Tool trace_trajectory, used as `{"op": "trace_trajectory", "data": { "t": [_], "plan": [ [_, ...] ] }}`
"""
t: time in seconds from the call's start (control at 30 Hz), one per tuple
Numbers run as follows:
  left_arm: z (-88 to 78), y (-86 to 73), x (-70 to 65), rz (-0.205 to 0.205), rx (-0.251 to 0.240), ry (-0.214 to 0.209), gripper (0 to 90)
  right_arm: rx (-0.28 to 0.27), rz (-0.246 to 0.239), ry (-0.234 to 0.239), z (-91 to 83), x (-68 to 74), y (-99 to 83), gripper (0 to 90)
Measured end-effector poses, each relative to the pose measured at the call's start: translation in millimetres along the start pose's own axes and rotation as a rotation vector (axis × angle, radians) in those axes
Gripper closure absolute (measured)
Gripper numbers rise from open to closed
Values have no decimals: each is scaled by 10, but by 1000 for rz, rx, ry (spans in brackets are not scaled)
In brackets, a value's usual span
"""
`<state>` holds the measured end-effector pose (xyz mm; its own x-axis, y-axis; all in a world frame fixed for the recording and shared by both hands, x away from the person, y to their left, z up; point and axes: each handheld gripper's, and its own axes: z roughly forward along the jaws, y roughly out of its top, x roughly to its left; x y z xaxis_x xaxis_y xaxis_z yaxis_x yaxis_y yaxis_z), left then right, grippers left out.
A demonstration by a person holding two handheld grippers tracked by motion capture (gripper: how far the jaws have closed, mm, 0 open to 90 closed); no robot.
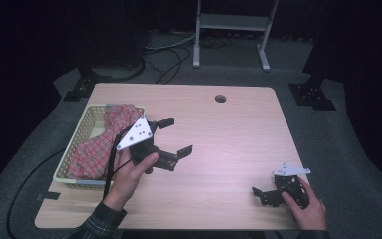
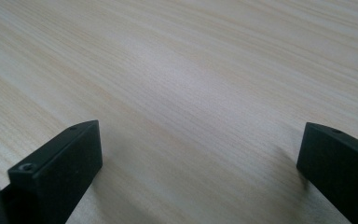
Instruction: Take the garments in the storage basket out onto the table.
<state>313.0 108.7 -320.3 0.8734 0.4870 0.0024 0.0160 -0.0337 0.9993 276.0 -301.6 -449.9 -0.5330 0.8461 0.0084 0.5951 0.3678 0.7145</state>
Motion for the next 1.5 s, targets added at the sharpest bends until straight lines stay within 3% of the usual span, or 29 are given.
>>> {"op": "trace_trajectory", "data": {
  "t": [0.53, 0.87, 1.5],
  "plan": [
    [-20, 130, 39, -13, 22, -22, 1, 0, 0, 0, 0, 0, 0, 0],
    [-71, 212, 109, -6, 22, -14, 1, 1, 2, 1, -1, 1, 0, 0],
    [-239, 316, 269, -6, -6, -16, 1, 1, 2, 1, -1, 2, 0, 0]
  ]
}}
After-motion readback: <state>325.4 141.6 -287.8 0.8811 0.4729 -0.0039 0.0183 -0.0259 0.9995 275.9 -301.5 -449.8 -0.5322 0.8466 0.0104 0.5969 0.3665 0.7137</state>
